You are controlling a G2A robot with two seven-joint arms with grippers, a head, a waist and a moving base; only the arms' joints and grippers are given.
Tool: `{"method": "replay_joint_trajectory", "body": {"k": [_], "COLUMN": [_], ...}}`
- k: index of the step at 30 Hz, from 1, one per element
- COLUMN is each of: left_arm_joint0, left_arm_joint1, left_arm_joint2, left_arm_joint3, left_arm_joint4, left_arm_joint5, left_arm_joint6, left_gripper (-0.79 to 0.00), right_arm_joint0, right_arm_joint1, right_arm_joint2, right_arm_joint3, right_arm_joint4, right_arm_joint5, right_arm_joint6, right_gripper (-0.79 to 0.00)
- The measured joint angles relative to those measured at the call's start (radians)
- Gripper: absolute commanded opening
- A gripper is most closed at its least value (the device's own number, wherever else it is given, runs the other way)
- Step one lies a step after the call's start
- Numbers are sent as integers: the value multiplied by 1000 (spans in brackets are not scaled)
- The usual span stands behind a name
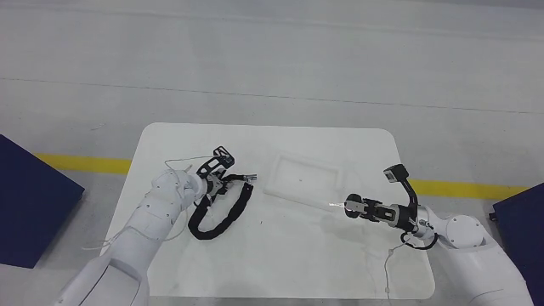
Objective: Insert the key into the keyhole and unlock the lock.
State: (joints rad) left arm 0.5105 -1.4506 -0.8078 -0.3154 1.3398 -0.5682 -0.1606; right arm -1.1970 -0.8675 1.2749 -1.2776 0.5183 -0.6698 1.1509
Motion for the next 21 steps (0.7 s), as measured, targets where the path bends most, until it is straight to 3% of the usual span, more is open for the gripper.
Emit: {"method": "replay_joint_trajectory", "body": {"k": [6,9,21], "left_arm_joint0": [-4,-5,-8], "left_arm_joint1": [-8,-12,-12], "left_arm_joint2": [13,19,69], "left_arm_joint3": [11,16,2], "left_arm_joint4": [17,27,148], "left_arm_joint5": [8,21,69], "left_arm_joint6": [0,-4,70], "left_gripper": [-542,-785,-785], "right_arm_joint0": [0,0,0], "right_arm_joint1": [0,0,0], "right_arm_joint2": [0,0,0], "right_arm_joint3": [0,0,0], "right_arm_joint4": [0,0,0], "right_arm_joint5": [0,0,0], "right_arm_joint6": [0,0,0], "right_gripper": [-785,-785,-785]}}
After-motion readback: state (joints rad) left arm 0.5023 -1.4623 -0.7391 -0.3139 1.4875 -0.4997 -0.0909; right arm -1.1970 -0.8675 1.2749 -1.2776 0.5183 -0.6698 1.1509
